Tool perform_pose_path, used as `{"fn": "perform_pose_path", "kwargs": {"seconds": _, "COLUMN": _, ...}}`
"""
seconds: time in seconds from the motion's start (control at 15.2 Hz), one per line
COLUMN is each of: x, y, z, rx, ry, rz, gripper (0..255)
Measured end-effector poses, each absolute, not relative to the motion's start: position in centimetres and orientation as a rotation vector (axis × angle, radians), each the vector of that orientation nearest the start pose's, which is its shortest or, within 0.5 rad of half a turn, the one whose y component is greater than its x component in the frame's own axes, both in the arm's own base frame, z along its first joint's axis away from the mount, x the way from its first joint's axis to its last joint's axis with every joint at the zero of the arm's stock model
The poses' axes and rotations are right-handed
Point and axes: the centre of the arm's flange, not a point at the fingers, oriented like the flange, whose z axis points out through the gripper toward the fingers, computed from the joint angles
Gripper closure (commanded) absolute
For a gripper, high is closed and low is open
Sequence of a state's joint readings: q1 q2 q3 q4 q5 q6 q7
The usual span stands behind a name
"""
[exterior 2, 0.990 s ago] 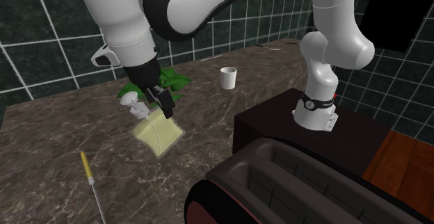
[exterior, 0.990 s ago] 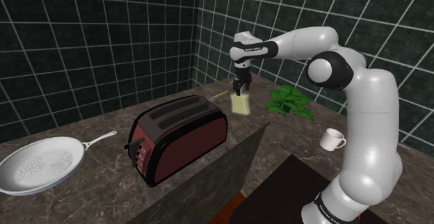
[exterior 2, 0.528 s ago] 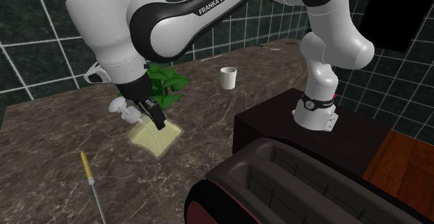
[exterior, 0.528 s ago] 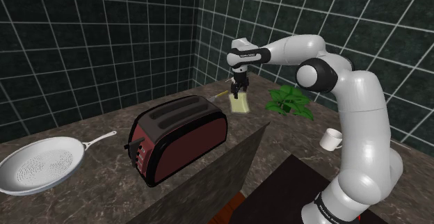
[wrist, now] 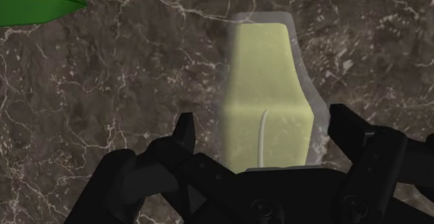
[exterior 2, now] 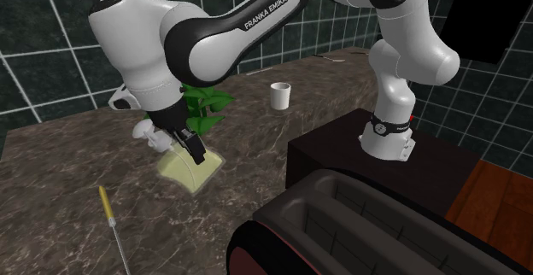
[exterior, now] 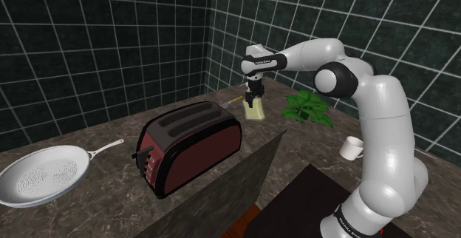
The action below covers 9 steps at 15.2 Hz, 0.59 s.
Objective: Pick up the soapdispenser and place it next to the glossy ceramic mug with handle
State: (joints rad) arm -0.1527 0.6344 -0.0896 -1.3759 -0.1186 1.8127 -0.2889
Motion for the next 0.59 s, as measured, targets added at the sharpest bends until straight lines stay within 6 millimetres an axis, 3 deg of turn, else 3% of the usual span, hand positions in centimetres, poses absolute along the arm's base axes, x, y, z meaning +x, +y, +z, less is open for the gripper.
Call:
{"fn": "perform_pose_path", "kwargs": {"seconds": 0.07, "x": 68.20, "y": -16.62, "z": 33.01, "rx": -3.225, "ry": -0.159, "rz": 0.376, "gripper": 0}}
{"fn": "perform_pose_path", "kwargs": {"seconds": 0.13, "x": 68.20, "y": -16.62, "z": 33.00, "rx": -3.225, "ry": -0.159, "rz": 0.376, "gripper": 255}}
{"fn": "perform_pose_path", "kwargs": {"seconds": 0.59, "x": 68.22, "y": -16.65, "z": 33.08, "rx": -3.226, "ry": -0.159, "rz": 0.375, "gripper": 255}}
